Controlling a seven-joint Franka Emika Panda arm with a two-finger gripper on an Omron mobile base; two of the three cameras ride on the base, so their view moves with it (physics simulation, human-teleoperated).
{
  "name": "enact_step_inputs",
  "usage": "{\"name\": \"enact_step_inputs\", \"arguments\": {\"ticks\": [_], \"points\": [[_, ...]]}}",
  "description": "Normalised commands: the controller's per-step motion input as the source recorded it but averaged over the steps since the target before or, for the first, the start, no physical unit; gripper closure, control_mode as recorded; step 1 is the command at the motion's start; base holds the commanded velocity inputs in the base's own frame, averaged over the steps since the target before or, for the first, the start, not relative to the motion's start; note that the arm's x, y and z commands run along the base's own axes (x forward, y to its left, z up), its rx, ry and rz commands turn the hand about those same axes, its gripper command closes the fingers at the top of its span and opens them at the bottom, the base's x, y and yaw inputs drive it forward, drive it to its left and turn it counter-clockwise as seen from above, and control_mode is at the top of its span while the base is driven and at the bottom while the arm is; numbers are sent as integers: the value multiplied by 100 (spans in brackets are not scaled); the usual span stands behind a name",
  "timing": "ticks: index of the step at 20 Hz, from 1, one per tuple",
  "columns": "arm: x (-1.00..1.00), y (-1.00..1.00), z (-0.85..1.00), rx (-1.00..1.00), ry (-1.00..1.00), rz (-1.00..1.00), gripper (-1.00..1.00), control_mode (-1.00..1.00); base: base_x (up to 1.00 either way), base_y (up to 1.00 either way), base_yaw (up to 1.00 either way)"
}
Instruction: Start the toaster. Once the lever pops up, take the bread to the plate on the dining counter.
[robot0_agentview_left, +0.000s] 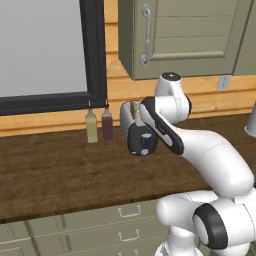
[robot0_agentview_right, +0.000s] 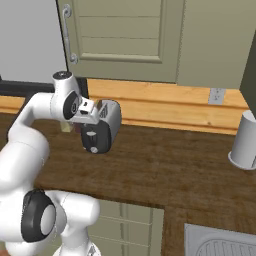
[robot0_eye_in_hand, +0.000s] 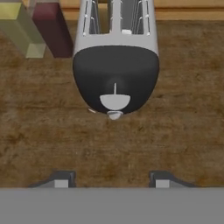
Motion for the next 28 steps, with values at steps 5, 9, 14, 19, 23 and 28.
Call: {"name": "enact_step_inputs", "arguments": {"ticks": [5,9,14,19,23,28], "points": [[36,0,-13,0,0,0,100,-100,0,0,0],[39,1,-27,0,0,0,100,-100,0,0,0],[38,2,-33,0,0,0,100,-100,0,0,0],[33,0,-30,0,0,0,100,-100,0,0,0],[29,0,-28,0,0,0,100,-100,0,0,0],[9,1,-25,0,0,0,100,-100,0,0,0]]}}
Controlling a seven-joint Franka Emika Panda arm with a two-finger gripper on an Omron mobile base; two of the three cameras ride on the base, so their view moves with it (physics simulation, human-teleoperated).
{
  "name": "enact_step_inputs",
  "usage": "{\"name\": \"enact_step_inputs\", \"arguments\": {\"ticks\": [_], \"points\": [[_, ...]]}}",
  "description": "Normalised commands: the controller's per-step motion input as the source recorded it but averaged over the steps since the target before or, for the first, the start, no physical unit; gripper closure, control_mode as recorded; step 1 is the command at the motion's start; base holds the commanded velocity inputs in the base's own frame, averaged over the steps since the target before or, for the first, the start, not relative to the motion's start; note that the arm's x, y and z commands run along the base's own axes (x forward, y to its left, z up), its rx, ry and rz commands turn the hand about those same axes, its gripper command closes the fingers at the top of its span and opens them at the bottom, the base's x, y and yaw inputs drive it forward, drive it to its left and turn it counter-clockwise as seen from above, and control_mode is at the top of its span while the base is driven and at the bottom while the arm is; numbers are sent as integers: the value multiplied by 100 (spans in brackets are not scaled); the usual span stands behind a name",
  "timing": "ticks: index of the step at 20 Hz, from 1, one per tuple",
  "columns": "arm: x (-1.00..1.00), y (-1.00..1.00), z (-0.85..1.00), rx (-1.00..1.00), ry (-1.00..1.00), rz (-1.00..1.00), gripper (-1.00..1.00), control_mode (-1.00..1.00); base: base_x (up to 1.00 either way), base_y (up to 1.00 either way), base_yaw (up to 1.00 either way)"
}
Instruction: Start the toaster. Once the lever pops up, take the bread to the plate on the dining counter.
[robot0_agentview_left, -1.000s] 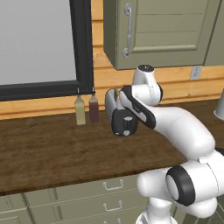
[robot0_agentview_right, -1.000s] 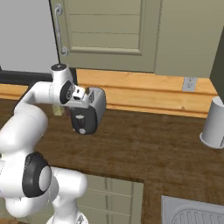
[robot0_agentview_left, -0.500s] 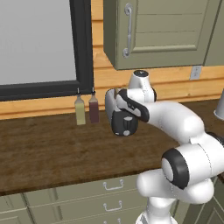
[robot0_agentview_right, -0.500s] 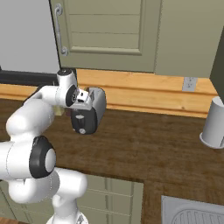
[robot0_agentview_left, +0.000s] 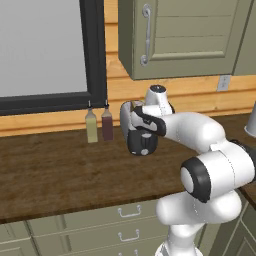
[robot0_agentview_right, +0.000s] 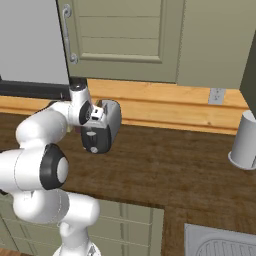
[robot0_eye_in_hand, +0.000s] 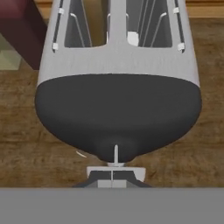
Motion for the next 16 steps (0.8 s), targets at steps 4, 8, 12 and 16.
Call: {"name": "enact_step_inputs", "arguments": {"ticks": [4,8,12,16], "points": [[0,1,-25,0,0,0,100,-100,0,0,0],[0,1,-35,0,0,0,100,-100,0,0,0],[0,0,-39,0,0,0,100,-100,0,0,0],[0,0,-41,0,0,0,100,-100,0,0,0]]}}
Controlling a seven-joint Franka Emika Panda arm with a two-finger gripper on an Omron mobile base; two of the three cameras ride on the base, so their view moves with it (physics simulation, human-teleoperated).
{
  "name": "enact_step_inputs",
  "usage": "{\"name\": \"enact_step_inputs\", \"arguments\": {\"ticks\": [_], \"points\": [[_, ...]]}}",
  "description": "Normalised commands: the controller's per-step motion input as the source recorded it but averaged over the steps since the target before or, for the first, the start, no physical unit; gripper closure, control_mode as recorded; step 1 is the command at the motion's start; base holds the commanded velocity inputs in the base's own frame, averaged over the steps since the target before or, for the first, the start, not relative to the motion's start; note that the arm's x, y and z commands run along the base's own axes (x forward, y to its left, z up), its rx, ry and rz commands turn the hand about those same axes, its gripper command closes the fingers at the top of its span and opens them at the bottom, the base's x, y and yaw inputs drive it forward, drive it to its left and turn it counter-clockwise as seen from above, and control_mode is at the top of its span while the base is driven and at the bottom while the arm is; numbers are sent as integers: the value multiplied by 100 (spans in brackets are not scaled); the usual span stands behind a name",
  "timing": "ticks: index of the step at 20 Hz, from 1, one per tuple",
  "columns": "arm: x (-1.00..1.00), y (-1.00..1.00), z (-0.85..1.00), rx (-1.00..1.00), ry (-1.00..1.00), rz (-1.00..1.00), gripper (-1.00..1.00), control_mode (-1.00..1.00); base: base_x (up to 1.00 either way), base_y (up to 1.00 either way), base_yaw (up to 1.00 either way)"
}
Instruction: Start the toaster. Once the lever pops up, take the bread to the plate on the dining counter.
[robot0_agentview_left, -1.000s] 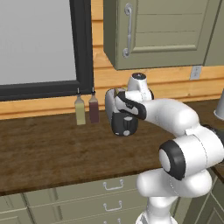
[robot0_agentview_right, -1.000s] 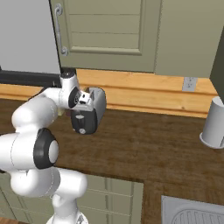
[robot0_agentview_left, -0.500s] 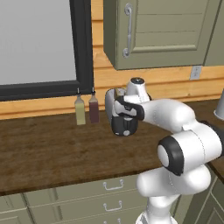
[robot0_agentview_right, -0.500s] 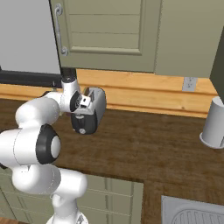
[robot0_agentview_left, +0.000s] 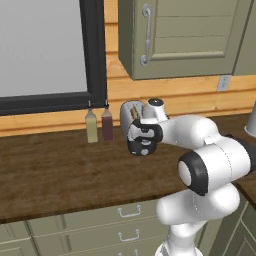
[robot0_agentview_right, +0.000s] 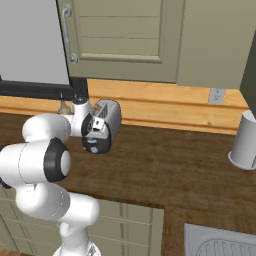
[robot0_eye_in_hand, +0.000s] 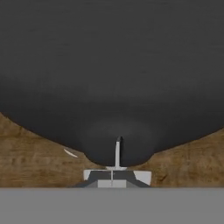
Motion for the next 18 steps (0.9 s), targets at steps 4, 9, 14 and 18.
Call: {"name": "enact_step_inputs", "arguments": {"ticks": [4,9,14,18], "points": [[0,3,-58,-4,0,0,100,-100,0,0,0],[0,4,-59,-5,-1,0,100,-100,0,0,0],[-13,1,-27,-1,-4,0,100,-100,0,0,0],[-32,0,25,0,-9,0,100,-100,0,0,0]]}}
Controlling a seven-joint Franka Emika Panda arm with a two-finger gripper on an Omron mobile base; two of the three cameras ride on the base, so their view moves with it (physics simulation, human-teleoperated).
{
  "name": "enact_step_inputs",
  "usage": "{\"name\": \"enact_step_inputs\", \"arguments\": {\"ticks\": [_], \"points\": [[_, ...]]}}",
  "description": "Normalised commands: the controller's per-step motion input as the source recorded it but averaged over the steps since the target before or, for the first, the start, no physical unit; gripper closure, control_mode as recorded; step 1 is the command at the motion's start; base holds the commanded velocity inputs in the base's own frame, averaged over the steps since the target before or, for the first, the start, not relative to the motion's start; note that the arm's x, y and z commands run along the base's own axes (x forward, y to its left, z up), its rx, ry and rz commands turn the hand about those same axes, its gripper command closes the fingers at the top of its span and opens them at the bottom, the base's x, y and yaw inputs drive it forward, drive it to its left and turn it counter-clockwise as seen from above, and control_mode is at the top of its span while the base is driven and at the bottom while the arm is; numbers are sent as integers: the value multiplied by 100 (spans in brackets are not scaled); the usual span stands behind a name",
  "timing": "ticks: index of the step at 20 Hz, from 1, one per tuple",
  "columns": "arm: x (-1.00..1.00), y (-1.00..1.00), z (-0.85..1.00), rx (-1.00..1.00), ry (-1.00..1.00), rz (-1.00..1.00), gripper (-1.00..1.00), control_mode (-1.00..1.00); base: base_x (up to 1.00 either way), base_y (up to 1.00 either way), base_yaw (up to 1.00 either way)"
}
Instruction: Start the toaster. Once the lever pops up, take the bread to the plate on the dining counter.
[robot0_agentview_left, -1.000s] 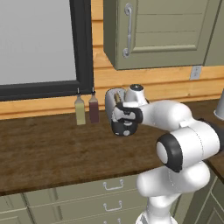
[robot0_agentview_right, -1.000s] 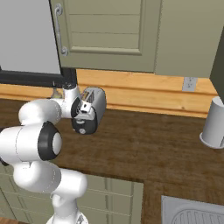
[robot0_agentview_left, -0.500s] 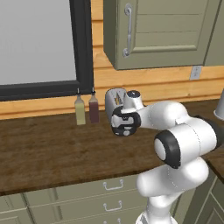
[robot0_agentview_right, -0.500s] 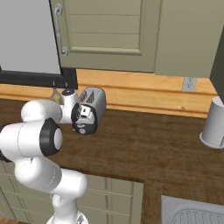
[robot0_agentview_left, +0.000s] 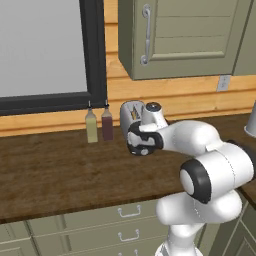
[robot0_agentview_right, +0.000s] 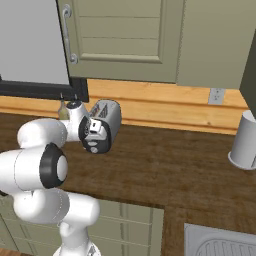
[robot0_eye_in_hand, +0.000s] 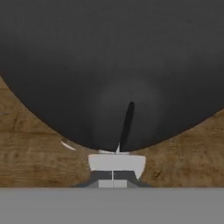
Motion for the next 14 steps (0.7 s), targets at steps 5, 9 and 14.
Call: {"name": "enact_step_inputs", "arguments": {"ticks": [5,9,14], "points": [[-18,0,49,1,-4,0,100,-100,0,0,0],[-10,0,60,0,-5,0,100,-100,0,0,0],[-3,0,45,0,-14,-2,100,-100,0,0,0]]}}
